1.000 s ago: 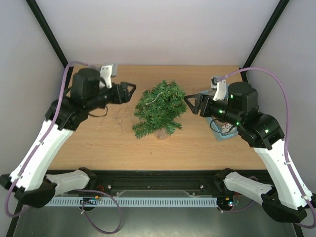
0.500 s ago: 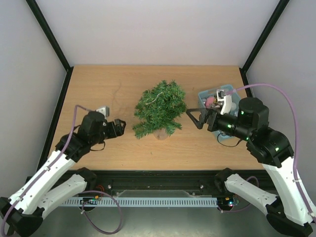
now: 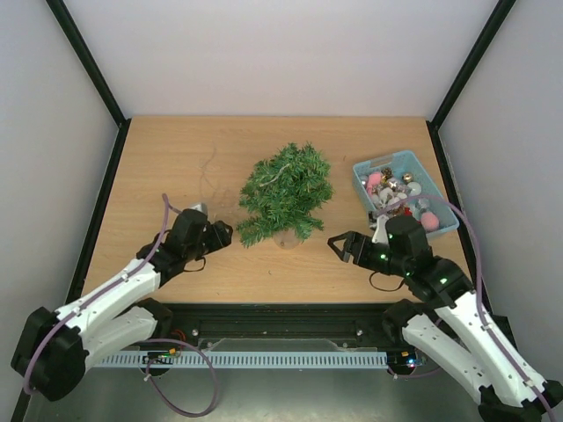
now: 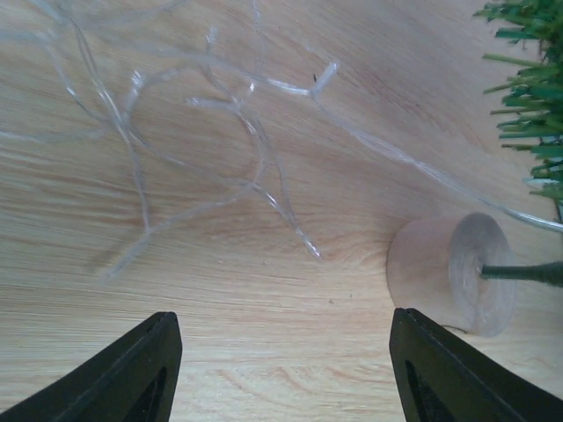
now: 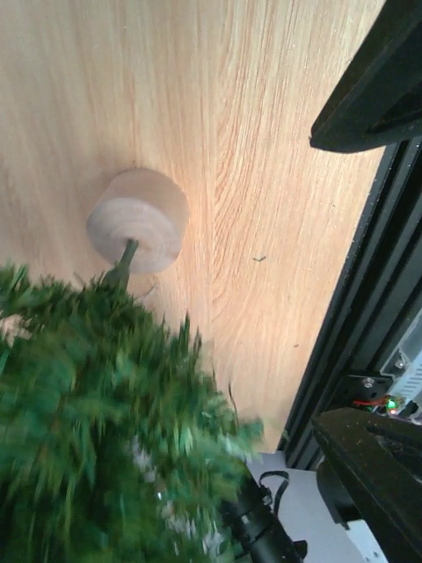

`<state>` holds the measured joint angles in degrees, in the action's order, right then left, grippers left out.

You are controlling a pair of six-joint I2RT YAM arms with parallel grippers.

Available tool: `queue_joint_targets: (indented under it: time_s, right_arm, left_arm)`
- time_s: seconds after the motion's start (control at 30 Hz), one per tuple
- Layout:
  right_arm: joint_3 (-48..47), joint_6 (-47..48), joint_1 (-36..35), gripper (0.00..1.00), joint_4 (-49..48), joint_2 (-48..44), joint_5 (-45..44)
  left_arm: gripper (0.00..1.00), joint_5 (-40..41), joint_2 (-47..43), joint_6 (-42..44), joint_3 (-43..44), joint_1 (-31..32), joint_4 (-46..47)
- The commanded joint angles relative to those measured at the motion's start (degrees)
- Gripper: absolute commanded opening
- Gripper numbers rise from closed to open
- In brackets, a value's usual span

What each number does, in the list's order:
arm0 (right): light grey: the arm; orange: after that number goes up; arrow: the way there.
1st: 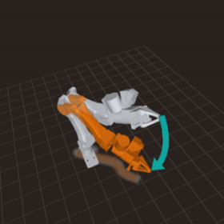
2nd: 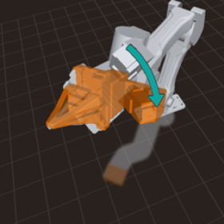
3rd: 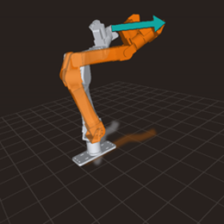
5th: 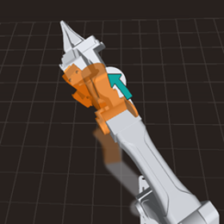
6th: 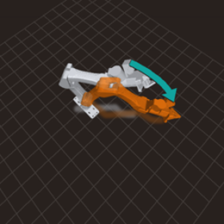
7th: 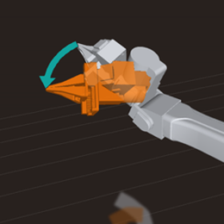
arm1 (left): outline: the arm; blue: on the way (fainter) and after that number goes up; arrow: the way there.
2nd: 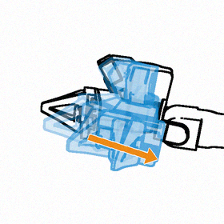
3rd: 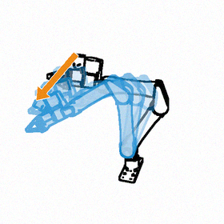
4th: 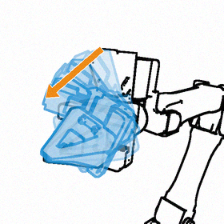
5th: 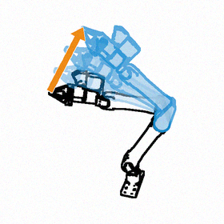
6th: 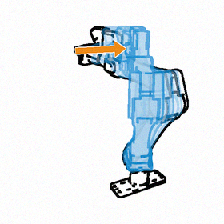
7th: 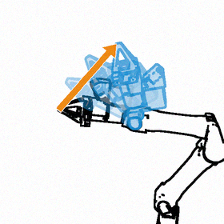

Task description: Decorate the small christmas tree

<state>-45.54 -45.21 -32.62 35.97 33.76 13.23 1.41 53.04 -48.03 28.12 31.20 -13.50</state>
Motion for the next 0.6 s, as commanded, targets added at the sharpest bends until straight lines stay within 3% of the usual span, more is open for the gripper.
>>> queue_joint_targets:
  time_s: [0.0,0.13,0.3,0.57]
  right_arm:
    - [10.52,-7.42,0.19,0.79,-9.48,-2.17,-0.31]
    - [19.91,-11.2,0.23,0.76,-23.18,1.26,3.3]
    - [22.99,-12.17,0.19,0.71,-36.56,12.07,5.07]
    - [21.34,-12.93,0.43,0.59,-50.36,29.27,6.89]
  left_arm:
    - [0.65,-6.73,2.4,-4.17,-5.96,-0.26,15.58]
    - [0.61,-10.79,4.49,-10.21,-12.02,4.85,26.87]
    - [0.58,-10.0,12.75,-18.35,-15.73,11.48,42.28]
    - [0.45,-9.71,32.63,-22.43,-9.79,14.05,58.89]
